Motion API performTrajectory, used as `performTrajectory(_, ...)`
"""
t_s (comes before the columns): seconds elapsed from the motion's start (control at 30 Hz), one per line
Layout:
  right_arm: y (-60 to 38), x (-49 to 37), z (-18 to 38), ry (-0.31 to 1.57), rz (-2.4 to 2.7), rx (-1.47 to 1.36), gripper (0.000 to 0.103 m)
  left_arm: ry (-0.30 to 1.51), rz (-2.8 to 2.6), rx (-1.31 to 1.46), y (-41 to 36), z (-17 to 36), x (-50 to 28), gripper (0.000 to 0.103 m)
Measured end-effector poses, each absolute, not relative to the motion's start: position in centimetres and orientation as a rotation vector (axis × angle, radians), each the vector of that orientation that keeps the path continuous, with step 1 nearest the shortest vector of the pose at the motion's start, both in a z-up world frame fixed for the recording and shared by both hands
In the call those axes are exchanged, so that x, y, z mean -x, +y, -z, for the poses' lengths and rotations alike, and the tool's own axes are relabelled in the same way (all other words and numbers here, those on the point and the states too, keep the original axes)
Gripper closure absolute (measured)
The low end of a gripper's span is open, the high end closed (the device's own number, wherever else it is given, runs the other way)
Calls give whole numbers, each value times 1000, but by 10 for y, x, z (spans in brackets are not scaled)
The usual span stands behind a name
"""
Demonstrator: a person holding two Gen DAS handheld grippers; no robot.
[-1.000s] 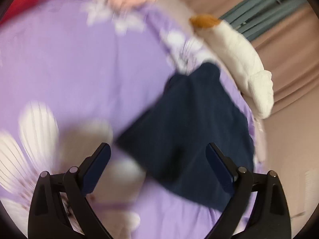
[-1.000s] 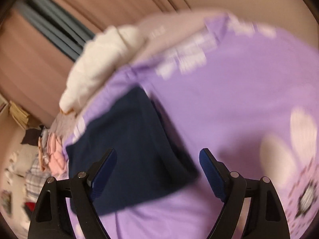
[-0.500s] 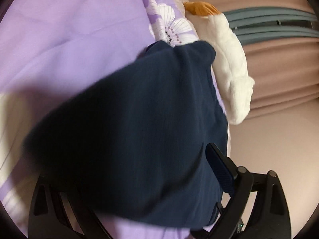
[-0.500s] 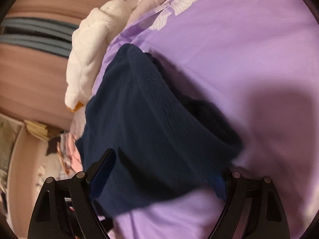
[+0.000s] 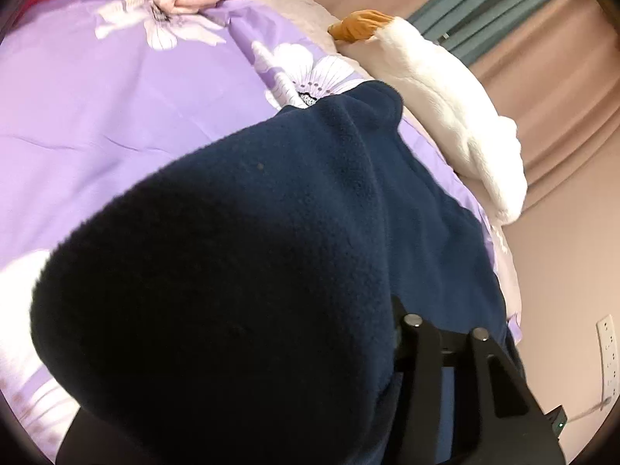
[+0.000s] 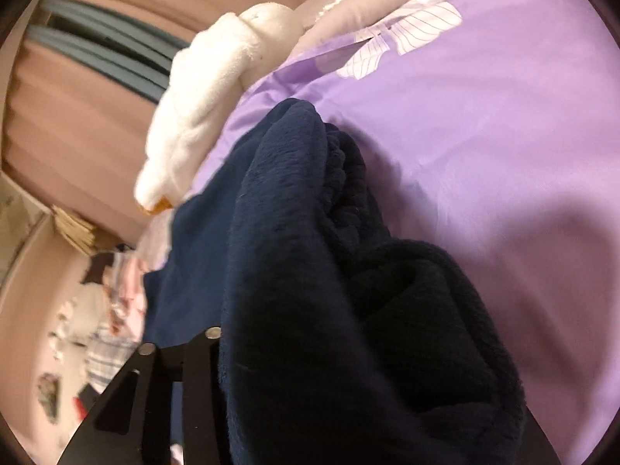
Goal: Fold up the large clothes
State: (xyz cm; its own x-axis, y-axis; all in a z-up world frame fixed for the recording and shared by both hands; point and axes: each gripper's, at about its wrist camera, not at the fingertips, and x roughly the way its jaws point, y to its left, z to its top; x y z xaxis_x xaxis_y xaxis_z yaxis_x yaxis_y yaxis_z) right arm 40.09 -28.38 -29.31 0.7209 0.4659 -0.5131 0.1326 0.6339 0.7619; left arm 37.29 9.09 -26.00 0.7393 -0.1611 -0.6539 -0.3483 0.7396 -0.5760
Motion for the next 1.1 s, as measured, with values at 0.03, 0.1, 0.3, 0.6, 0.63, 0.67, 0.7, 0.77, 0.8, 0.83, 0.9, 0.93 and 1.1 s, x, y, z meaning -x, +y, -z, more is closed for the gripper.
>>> performTrajectory(0.03,-281,-395,285,758,-224,-863,61,745,-121,740,90,253,-366,53)
performTrajectory(0.1,-273,-377,263,753,-246,-794,61,720,-133,696,86,235,-345,53)
performTrajectory(0.3,-271,-303,226,781,-284,-667,61,766,-61,685,91,224,-271,52)
performTrajectory(0.6,-285,-255,282,907,-149,-704,45,805,-42,765,99,275,-217,29)
performTrajectory(0.63,-290,-253,283,902,-150,-733,45,803,-40,762,98,272,-216,29)
performTrajectory(0.67,-295,-250,281,890,-151,-755,45,800,-39,734,97,267,-215,29)
performTrajectory(0.7,-300,-247,276,873,-143,-758,45,798,-37,703,95,264,-214,29)
performTrajectory(0.77,-309,-243,264,832,-92,-708,42,804,-35,690,96,263,-213,27)
performTrajectory(0.8,-312,-241,260,812,-64,-690,38,805,-44,711,98,264,-211,25)
performTrajectory(0.83,-318,-237,254,772,-1,-668,35,807,-57,742,102,267,-210,21)
performTrajectory(0.9,-327,-225,245,710,114,-632,32,815,-63,795,108,270,-211,20)
performTrajectory(0.93,-333,-222,242,674,166,-618,32,821,-62,798,108,269,-212,20)
performTrajectory(1.1,-349,-227,257,726,164,-707,32,812,-106,788,106,270,-215,10)
